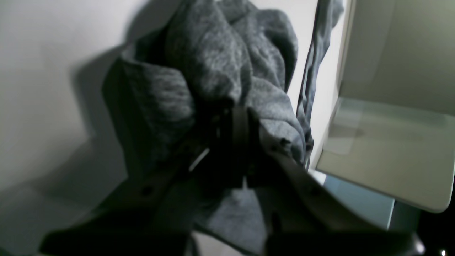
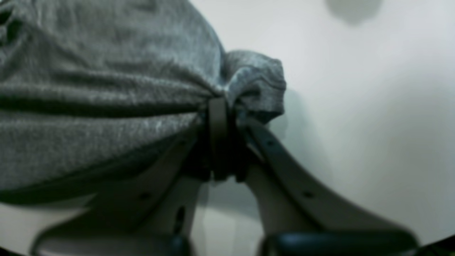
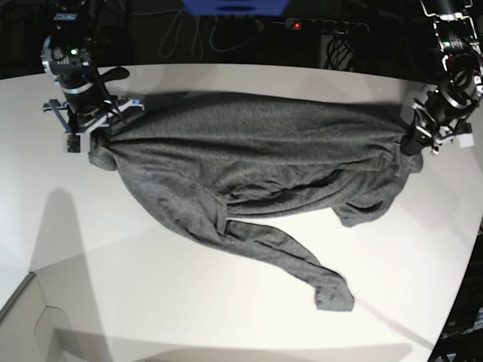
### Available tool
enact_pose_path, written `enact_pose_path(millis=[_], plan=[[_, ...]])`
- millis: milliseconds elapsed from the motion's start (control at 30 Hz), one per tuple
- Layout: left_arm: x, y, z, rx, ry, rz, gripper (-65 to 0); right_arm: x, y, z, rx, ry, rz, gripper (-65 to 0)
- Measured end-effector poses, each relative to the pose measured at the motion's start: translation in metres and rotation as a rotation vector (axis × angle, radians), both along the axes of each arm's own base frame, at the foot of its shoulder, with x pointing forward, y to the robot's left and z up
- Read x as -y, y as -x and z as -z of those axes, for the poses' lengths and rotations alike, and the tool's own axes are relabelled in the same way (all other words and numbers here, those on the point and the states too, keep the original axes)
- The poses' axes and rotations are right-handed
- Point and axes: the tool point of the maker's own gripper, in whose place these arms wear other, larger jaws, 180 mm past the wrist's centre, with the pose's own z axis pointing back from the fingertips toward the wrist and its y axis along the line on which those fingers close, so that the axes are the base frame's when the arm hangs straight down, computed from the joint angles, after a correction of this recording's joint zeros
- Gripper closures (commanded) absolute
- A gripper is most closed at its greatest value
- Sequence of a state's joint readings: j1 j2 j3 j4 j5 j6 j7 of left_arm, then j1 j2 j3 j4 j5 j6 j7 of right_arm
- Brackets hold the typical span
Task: Layout the t-shirt on the table in an organized manner, then fold the t-shirt properly
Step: 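Lift the shirt with both grippers, stretch it apart, and lay it flat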
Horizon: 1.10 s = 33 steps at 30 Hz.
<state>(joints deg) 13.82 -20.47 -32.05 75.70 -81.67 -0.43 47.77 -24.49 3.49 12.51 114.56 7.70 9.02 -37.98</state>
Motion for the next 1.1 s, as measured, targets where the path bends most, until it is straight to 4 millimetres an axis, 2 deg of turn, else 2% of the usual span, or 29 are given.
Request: enact_pose_path(millis=[100,167,300,633,733,867,900,967,1033,1100], plan=[[0.001,0.0,0.0,0.0,0.002,0.003,-0.5,0.001,0.002,0.0,-0.001,0.004,-0.001,-16.7],[0.0,0.0,0.0,-0.001,0.002,0.002,-0.3,0.002,0.008,0.003,-0.013,0.009,-0.003,-18.8],[0.001,0.003,0.002,-0.009,0.004,0.003,-0.2,0.014,0.013,0.004,-0.026,0.022,0.028,-18.8],[-0.001,0.008,0.007,-0.025,0.008,-0.003,-0.4,0.013,0.012,0.003,-0.019,0.021,0.027,-18.8],[-0.011,0.018,0.015,-0.05,0.022,-0.042,-0.4,0.013,0.012,0.003,-0.02,0.02,0.026,-18.8],[-0.036,0.025,0.011,-0.041,0.004,-0.116,-1.3,0.012,0.012,0.003,-0.02,0.019,0.025,-18.8],[-0.04,0.025,0.009,-0.036,0.002,-0.127,-3.3,0.012,0.012,0.003,-0.02,0.019,0.025,-18.8],[-0.048,0.027,0.006,-0.031,-0.005,-0.143,-12.1,0.012,0.011,0.003,-0.019,0.019,0.024,-18.8],[-0.053,0.03,0.005,-0.034,-0.016,-0.152,-25.7,0.012,0.011,0.003,-0.017,0.019,0.025,-18.8],[-0.05,0.031,0.006,-0.04,-0.011,-0.139,-39.1,0.012,0.011,0.003,-0.017,0.019,0.025,-18.8]])
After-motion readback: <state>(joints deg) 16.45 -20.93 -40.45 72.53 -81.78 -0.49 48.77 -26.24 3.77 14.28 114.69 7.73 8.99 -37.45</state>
